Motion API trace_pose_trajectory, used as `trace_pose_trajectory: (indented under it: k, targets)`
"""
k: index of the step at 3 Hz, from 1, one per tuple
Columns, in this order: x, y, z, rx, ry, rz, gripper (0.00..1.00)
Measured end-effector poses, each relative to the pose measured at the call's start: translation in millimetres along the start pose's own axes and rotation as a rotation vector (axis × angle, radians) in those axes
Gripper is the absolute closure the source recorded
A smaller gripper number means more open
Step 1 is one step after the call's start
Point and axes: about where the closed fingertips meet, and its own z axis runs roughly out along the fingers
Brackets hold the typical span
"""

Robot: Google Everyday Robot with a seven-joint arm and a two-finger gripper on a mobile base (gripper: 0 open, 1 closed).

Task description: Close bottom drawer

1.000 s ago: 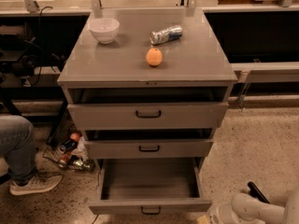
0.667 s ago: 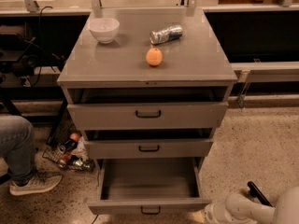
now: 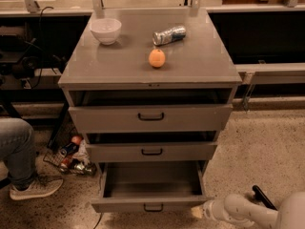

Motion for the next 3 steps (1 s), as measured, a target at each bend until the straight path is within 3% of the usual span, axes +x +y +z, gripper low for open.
trace_pose_trajectory:
  k: [1, 2, 3]
  targets:
    - [0.0, 0.0, 0.0, 0.0, 0.0, 0.0, 1.0]
    - [-4.0, -3.4, 0.9, 0.035, -0.058, 0.047, 1.0]
    - [-31.2, -13.8, 10.2, 0.087, -0.185, 0.054, 1.0]
